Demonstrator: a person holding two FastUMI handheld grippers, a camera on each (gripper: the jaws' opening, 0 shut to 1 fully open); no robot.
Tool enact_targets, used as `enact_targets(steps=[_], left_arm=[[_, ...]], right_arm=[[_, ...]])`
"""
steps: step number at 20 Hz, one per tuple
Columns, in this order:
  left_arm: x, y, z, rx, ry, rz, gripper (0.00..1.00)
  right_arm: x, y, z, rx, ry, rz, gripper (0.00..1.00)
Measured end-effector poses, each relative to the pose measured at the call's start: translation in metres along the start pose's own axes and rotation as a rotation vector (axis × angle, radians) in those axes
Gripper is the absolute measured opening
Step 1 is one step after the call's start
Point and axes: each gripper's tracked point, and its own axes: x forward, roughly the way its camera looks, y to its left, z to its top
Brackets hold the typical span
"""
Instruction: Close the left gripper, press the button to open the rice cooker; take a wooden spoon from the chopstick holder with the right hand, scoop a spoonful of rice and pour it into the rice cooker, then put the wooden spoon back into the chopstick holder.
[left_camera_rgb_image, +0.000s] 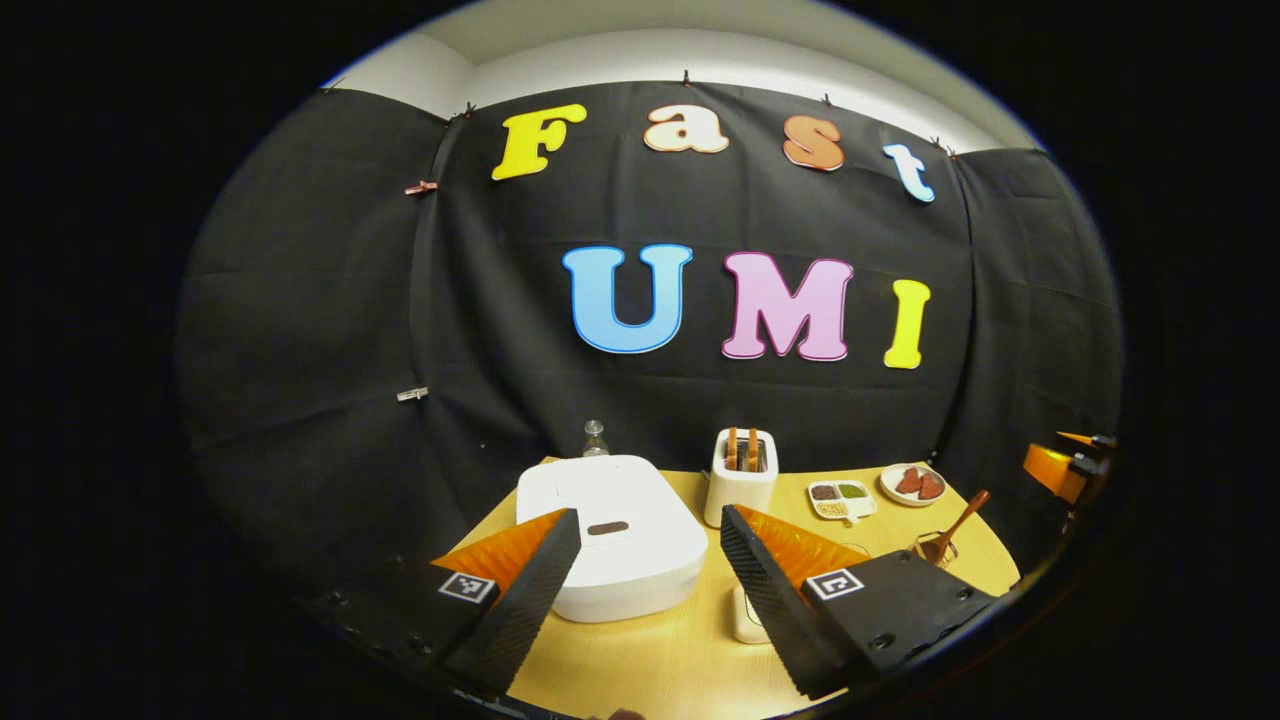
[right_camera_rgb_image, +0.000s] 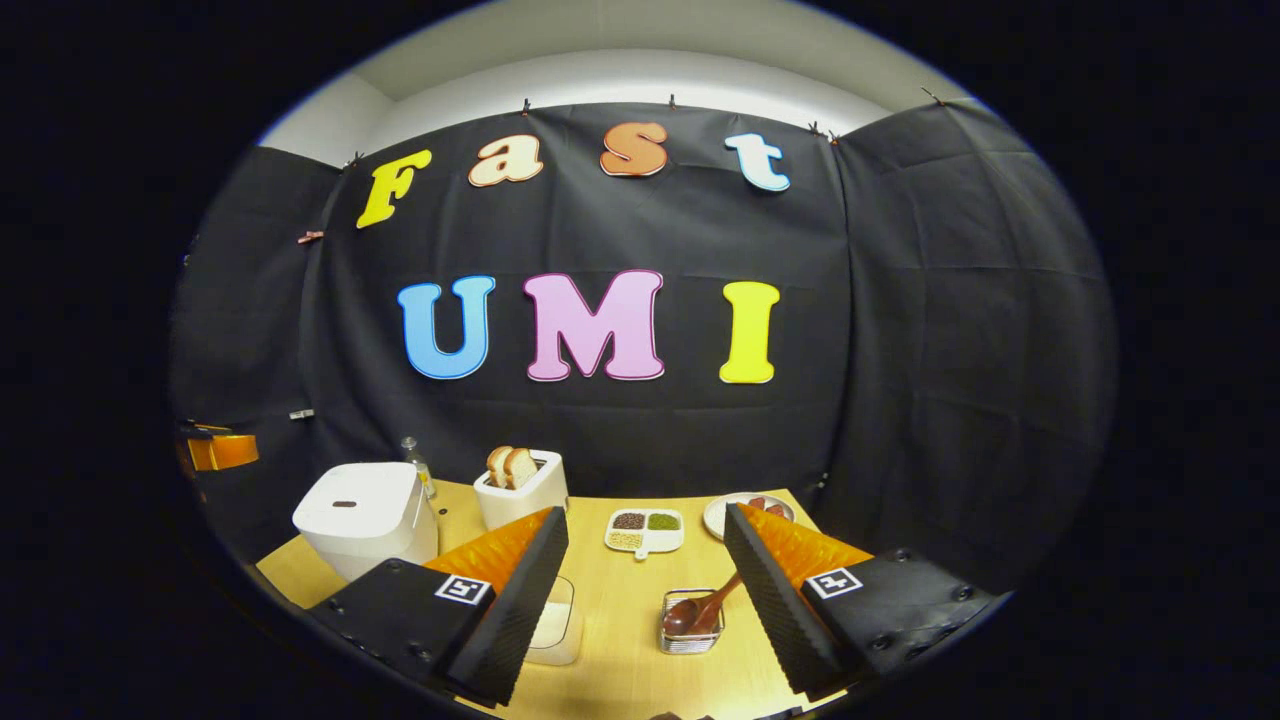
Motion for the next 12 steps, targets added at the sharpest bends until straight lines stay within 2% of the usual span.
enact_targets(steps=[4,12], left_arm=[[-0.02,-0.005,-0.007,0.012,-0.04,-0.055,0.97],[-0.018,-0.009,-0.016,0.016,-0.048,-0.132,0.97]], right_arm=[[-0.023,0.0,-0.003,0.008,0.002,-0.05,0.98],[-0.031,0.034,0.001,0.008,-0.012,-0.034,0.98]])
